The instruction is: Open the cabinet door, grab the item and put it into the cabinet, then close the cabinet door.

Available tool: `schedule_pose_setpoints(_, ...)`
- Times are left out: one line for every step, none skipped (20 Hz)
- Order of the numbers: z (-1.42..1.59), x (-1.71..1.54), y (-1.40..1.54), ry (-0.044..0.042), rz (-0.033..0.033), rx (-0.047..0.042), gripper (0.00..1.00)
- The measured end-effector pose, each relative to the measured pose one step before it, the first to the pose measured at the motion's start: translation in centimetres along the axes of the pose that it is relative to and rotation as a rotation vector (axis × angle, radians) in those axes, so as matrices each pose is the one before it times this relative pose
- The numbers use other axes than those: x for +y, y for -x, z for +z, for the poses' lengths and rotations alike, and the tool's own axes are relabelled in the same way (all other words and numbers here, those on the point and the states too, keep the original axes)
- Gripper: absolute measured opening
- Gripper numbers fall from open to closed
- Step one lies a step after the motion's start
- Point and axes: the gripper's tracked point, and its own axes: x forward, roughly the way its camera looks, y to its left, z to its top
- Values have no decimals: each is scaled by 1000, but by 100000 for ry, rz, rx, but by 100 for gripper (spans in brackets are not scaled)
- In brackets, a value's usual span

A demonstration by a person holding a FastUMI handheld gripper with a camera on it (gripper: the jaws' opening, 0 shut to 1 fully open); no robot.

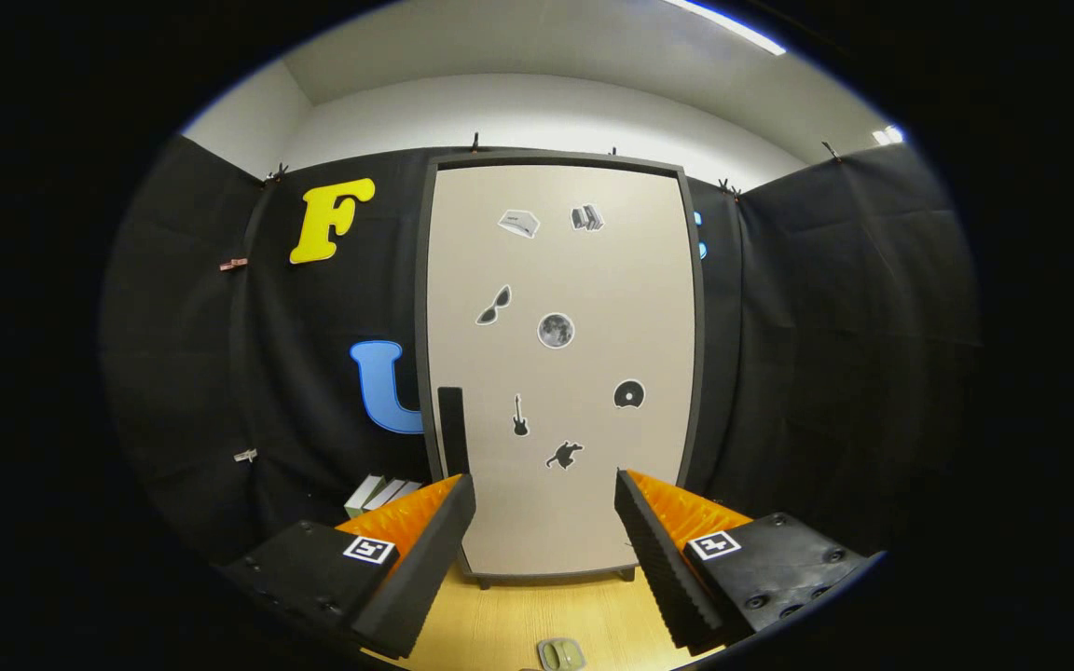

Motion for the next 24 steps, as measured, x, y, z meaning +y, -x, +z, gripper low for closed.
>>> schedule_pose_setpoints(-131, 334, 49, -120, -75, 152, 98)
schedule_pose_setpoints(-85, 320, 58, -254, -184, 116, 98)
schedule_pose_setpoints(-144, 460, 24, -432, -89, 293, 98)
schedule_pose_setpoints(-192, 353, 36, -401, -113, 386, 98)
schedule_pose_setpoints(-234, 474, 47, -288, -167, 427, 98)
schedule_pose_setpoints(-182, 491, 54, -93, 0, 233, 98)
schedule_pose_setpoints(-72, 501, 15, -30, 54, 92, 98)
schedule_pose_setpoints(-99, 540, 45, 2, 140, -8, 98)
schedule_pose_setpoints(-90, 486, 6, -55, 15, 45, 98)
schedule_pose_setpoints(-165, 361, 26, -150, -9, 100, 98)
schedule_pose_setpoints(-49, 297, -57, -187, -72, -93, 98)
schedule_pose_setpoints(-69, 235, -186, -176, 388, -6, 98)
schedule_pose_setpoints(34, 179, -356, 146, 284, -342, 98)
schedule_pose_setpoints(10, 167, -285, -1, 443, -102, 98)
schedule_pose_setpoints(-58, 288, -391, -151, 844, 132, 98)
schedule_pose_setpoints(-116, 289, -572, -139, 850, 21, 98)
schedule_pose_setpoints(35, 358, -538, -371, 1252, 238, 98)
schedule_pose_setpoints(-191, 243, -602, -396, 964, 292, 98)
schedule_pose_setpoints(-184, 216, -767, -163, 861, 369, 98)
schedule_pose_setpoints(-199, 255, -914, 28, 1146, 41, 98)
schedule_pose_setpoints(-77, 298, -997, 243, 1325, 94, 98)
schedule_pose_setpoints(-218, -12, -1002, 38, 954, 886, 98)
schedule_pose_setpoints(-222, 16, -1015, 20, 714, 867, 98)
schedule_pose_setpoints(-241, 107, -1010, 41, 584, 455, 98)
